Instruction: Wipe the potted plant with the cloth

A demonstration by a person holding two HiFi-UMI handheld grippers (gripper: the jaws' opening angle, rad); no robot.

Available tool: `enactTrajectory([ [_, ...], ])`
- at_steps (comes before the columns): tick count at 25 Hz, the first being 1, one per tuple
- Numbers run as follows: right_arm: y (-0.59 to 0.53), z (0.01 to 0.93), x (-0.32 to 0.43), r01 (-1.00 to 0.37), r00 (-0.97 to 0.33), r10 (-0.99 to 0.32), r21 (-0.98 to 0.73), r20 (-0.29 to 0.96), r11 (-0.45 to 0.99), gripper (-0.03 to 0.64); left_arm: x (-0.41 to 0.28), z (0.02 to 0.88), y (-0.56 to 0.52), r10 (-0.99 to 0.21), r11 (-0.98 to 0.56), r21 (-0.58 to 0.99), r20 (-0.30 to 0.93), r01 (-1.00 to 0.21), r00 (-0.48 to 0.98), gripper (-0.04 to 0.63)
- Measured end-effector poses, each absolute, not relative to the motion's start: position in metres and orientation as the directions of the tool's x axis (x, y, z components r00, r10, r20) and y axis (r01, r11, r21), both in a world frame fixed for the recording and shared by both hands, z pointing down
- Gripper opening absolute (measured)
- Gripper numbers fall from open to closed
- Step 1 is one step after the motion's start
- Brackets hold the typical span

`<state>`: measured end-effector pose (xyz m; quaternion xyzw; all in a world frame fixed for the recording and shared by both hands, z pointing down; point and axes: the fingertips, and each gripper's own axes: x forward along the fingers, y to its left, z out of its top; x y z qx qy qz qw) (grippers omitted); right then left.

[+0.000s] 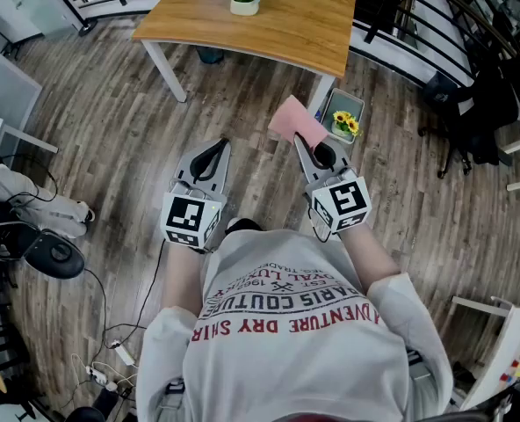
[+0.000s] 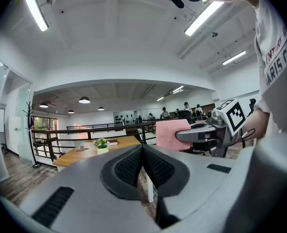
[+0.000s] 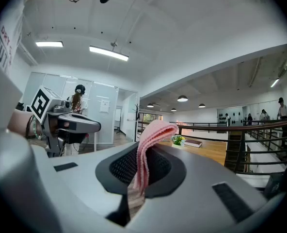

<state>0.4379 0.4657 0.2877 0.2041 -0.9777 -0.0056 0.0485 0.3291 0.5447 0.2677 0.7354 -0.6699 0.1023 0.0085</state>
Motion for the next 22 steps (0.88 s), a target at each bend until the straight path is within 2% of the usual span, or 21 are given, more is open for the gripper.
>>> enactTrajectory([
  [13, 0.457, 0.287, 0.442, -0.422, -0.903, -0.422, 0.015, 0.081, 0.907, 0.037, 0.328, 0.265, 0.535, -0.985, -0.092, -0.122, 0.157, -0.988, 0.072, 0.015],
  [22, 0.425, 0.314, 0.420, -0.431, -0.897, -0.423, -0.043, 0.131, 0.901, 0.037, 0.297, 0.281, 0.517, -0.983, -0.050, -0.066, 0.181, -0.997, 0.038, 0.017],
])
